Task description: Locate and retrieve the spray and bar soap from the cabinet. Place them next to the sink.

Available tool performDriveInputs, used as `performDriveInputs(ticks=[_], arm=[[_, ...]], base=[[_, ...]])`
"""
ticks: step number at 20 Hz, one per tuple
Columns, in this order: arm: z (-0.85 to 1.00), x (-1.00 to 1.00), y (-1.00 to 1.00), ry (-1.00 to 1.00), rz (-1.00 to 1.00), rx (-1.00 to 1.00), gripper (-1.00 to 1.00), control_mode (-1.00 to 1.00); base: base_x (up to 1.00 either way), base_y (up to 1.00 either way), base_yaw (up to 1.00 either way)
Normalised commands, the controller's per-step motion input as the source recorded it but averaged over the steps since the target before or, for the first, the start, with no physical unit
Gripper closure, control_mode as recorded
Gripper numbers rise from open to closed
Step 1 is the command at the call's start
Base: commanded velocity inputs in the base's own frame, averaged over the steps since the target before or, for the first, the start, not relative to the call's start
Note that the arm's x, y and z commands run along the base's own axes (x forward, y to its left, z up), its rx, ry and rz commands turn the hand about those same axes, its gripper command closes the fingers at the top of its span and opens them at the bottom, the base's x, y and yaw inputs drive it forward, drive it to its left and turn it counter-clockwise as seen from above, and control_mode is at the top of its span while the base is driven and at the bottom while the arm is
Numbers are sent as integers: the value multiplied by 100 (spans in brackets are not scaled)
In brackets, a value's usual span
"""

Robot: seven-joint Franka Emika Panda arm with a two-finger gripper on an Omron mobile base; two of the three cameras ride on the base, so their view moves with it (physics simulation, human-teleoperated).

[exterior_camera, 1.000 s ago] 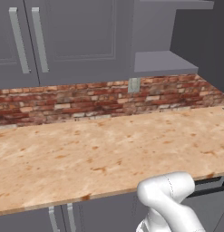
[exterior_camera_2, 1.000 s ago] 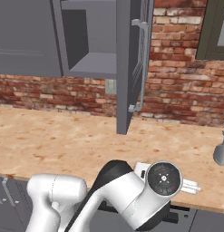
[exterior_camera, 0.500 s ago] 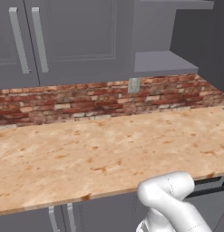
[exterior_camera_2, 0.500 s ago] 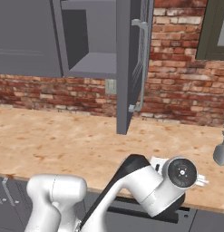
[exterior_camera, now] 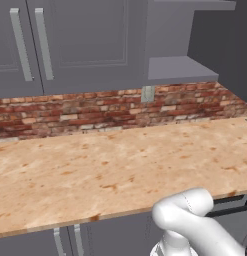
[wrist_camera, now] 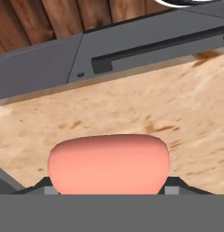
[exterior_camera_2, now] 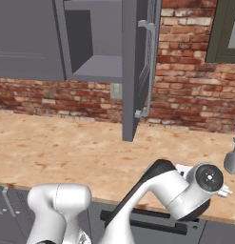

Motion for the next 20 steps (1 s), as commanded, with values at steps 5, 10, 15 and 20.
performDriveInputs(ticks=[5, 10, 15, 20], arm=[[-34, 6, -49, 1, 4, -3, 100, -100], [-45, 0, -35, 0, 4, -4, 100, -100], [-38, 9, -24, 0, 4, -10, 100, -100], [-29, 18, -22, -1, 7, -10, 100, -100]], base=[[0, 0, 0], [0, 0, 0], [0, 0, 0], [0, 0, 0]])
